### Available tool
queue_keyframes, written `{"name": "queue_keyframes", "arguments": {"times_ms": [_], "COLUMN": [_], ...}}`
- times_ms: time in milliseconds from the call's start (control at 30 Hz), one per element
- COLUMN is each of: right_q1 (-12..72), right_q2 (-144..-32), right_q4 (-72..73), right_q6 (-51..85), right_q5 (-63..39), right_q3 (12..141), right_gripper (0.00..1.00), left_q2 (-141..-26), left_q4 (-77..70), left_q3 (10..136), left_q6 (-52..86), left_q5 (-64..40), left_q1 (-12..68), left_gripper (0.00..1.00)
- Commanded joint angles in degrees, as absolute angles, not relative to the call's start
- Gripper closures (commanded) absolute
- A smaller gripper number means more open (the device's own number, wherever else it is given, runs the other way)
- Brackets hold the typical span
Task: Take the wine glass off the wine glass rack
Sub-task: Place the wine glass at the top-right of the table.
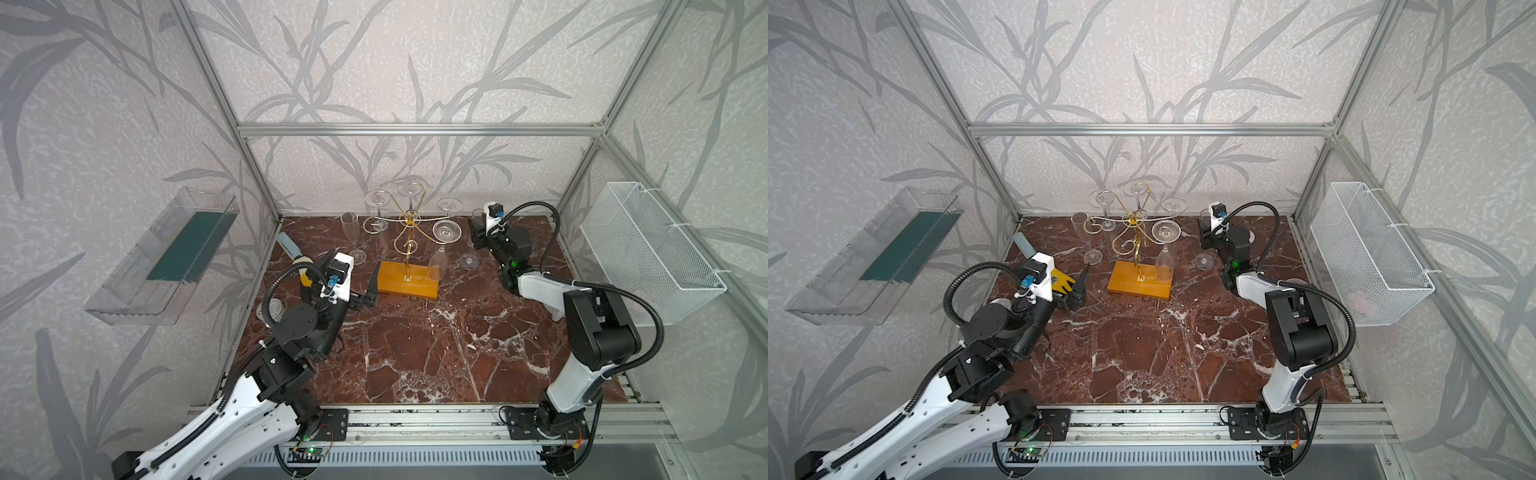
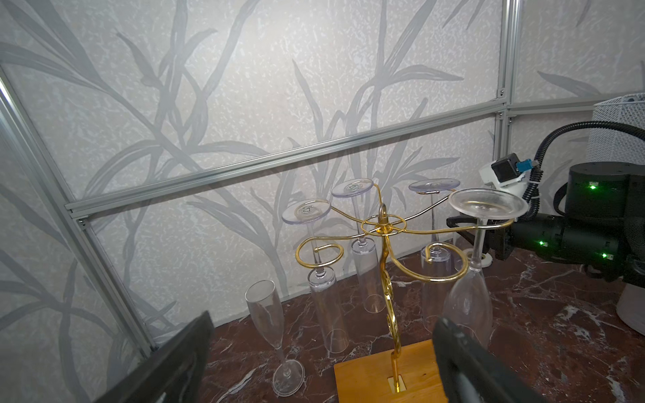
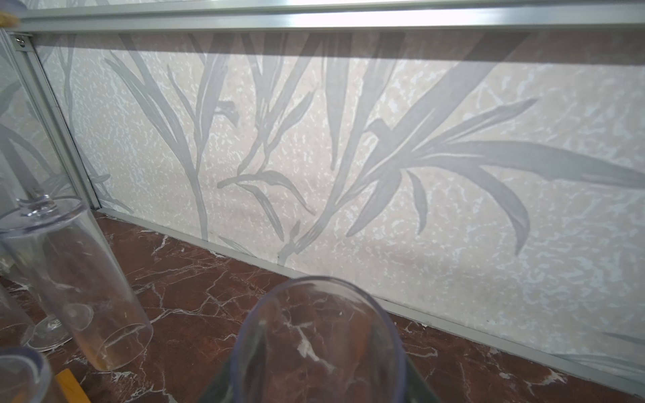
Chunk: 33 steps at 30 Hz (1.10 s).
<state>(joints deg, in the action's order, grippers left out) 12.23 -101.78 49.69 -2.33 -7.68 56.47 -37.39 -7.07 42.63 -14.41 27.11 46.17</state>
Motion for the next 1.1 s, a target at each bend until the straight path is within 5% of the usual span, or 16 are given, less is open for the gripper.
{"name": "queue_keyframes", "arguments": {"times_ms": [0, 533, 1067], "right_q1": [11.4, 10.5, 10.1], "right_q2": [-102.5, -104.1, -102.9], "right_q4": [54.2, 53.5, 53.7], "right_q6": [-1.6, -1.6, -1.5], "right_q5": [-8.1, -7.7, -6.9], "right_q3": [58.3, 56.9, 55.1], "right_gripper": [0.6, 0.54, 0.25], "left_q2": [-37.6, -39.0, -38.7], "left_q4": [-9.1, -8.1, -6.0], "left_q3": [42.5, 42.5, 42.9], "left_q6": [-14.2, -10.8, -9.3], "left_q5": [26.9, 22.5, 21.6], "left_q1": [44.9, 42.4, 41.5], "left_gripper": [0.01, 0.01, 0.01]}}
